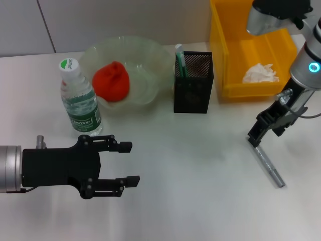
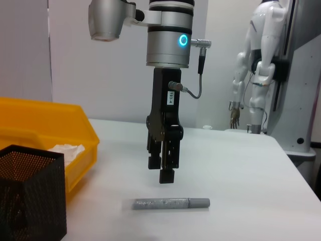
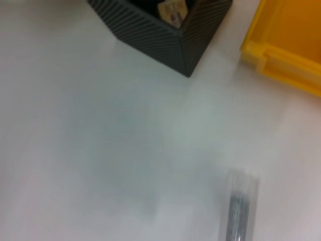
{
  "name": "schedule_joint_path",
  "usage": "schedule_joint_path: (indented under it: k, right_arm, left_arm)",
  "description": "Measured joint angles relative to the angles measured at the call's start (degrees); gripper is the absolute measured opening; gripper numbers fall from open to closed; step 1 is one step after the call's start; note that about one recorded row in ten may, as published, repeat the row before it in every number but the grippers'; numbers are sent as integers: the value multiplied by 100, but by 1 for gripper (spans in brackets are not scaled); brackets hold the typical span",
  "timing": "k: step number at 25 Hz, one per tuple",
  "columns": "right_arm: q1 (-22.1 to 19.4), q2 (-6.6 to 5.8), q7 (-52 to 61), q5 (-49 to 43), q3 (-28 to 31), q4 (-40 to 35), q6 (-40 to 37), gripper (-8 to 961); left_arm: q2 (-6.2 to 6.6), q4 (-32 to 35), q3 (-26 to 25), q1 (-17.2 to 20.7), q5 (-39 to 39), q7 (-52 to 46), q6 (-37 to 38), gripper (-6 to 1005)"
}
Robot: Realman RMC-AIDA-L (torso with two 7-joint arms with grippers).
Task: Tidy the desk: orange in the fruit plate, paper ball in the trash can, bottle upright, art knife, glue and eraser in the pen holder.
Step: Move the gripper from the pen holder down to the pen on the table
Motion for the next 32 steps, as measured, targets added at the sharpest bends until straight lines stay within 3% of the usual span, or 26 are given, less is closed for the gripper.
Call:
schedule_joint_path:
  k: [7, 29, 32]
  right_arm:
    - [33, 26, 73, -8, -214, 460, 508, 700]
    - [-45, 169, 87, -15, -434, 806, 1074, 690]
    - [-54, 184, 87, -16, -443, 831, 1110, 601]
  left_arm:
    - [-2, -4, 11, -14, 18, 0, -85, 759]
    - [-11, -12, 42, 31, -5, 43, -129, 763]
    - [-10, -12, 42, 36, -6, 44, -123, 764]
